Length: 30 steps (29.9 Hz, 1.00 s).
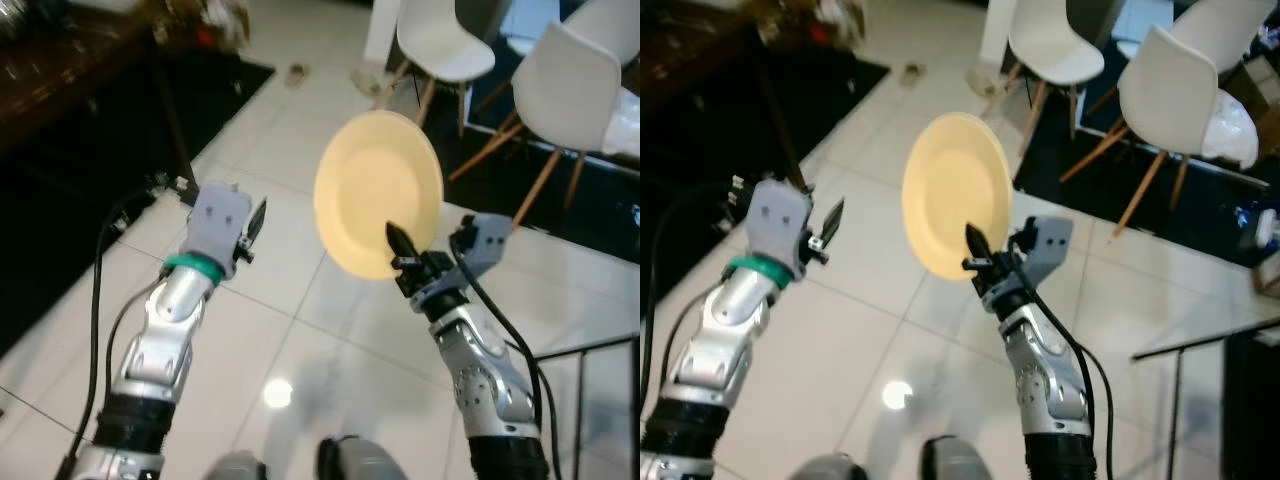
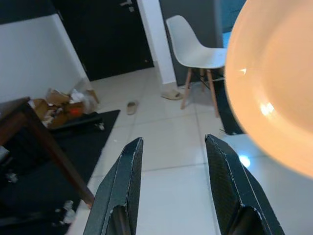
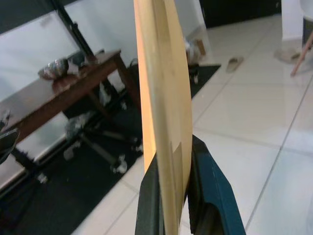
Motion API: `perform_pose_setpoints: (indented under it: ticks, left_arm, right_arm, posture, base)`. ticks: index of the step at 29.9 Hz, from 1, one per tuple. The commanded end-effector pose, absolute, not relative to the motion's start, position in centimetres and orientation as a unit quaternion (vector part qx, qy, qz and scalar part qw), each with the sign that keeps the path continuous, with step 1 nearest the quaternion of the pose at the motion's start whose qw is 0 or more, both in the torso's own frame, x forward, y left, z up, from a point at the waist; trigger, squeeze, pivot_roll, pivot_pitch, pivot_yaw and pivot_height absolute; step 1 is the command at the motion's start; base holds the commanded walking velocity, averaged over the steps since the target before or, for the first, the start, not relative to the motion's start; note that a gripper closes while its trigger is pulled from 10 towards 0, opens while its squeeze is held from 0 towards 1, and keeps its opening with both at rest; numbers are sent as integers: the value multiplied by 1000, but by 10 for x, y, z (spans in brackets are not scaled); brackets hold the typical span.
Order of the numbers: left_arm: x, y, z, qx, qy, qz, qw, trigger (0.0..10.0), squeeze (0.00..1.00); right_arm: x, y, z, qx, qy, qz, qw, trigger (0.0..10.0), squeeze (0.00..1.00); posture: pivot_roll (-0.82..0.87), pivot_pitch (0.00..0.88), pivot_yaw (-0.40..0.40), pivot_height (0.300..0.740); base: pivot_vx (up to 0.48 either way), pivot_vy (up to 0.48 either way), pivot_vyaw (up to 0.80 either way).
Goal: Setting the table
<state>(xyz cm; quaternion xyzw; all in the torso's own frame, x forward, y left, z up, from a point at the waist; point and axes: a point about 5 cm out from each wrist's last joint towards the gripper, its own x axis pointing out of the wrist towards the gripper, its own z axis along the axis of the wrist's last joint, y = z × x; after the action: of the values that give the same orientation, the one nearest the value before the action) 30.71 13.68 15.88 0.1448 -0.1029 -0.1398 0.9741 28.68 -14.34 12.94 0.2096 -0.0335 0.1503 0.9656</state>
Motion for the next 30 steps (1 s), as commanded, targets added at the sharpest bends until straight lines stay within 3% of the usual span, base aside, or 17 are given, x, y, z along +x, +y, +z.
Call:
perform_pose_setpoints:
  ticks: [1,30]
  left_arm:
    - [307,140,153,149,-91,-138,975,10000,71]
    - [308,139,152,150,-91,-144,974,10000,75]
  right_arm:
    - [286,-139,129,217,-34,155,963,10000,0]
    - [293,-158,132,234,-49,89,967,10000,0]
  posture:
    - [0,0,-4,740]
    - [-3,0,9,740]
  base:
    - [458,0,0]
    - [458,0,0]
